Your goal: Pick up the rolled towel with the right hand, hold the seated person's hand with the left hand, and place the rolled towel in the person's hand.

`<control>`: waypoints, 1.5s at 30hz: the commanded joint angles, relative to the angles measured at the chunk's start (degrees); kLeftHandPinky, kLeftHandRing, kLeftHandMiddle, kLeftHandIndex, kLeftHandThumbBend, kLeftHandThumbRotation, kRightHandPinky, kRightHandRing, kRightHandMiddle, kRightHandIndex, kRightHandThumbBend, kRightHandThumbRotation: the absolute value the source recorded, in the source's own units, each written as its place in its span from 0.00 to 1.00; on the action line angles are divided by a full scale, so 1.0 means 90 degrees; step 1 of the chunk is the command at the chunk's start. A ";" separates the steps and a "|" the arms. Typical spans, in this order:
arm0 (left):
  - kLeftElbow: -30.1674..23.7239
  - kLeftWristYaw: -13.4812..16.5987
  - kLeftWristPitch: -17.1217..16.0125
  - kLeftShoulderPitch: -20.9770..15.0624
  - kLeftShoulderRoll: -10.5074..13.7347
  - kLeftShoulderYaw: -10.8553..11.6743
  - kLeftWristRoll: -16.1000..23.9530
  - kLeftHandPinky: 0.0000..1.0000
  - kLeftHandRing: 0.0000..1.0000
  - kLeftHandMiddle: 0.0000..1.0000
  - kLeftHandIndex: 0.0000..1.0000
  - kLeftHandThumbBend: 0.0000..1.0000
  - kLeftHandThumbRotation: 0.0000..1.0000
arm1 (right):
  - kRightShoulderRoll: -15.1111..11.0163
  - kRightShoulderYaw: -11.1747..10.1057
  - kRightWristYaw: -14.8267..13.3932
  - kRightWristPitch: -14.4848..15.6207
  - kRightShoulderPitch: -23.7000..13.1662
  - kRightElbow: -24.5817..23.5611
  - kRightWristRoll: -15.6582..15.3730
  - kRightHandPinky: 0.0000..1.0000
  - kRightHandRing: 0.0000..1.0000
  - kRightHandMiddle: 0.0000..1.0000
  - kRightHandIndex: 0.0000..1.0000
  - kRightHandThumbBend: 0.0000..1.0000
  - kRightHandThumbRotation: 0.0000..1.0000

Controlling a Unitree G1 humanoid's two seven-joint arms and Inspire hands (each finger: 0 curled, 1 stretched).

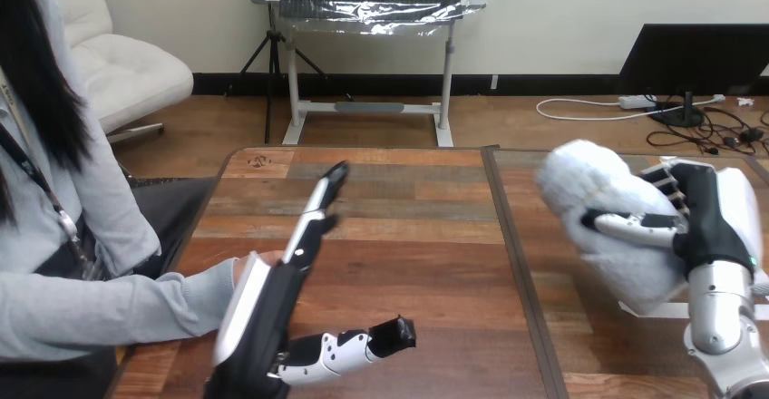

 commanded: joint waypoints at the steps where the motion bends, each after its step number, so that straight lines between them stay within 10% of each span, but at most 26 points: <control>1: -0.0541 0.0327 0.0260 -0.0273 0.0088 0.0198 0.0389 0.95 0.97 0.98 0.99 1.00 0.53 | 0.0087 -0.0172 -0.0126 -0.0416 -0.0254 -0.0457 0.0145 0.29 0.36 0.45 0.46 0.81 0.00; 19: -0.0470 0.1249 0.0667 -0.0698 0.0675 0.0438 0.1358 0.96 0.99 0.98 0.98 1.00 0.41 | 0.0275 -0.0141 -0.0165 -0.1022 -0.0106 -0.0888 0.0172 0.23 0.30 0.42 0.44 0.82 0.00; 45: -0.0521 0.0757 0.1301 -0.1229 0.1985 0.0607 0.1291 0.91 0.96 0.97 0.98 1.00 0.25 | 0.0449 -0.0141 -0.0123 -0.1286 0.0197 -0.1715 0.0131 0.19 0.25 0.37 0.42 0.83 0.00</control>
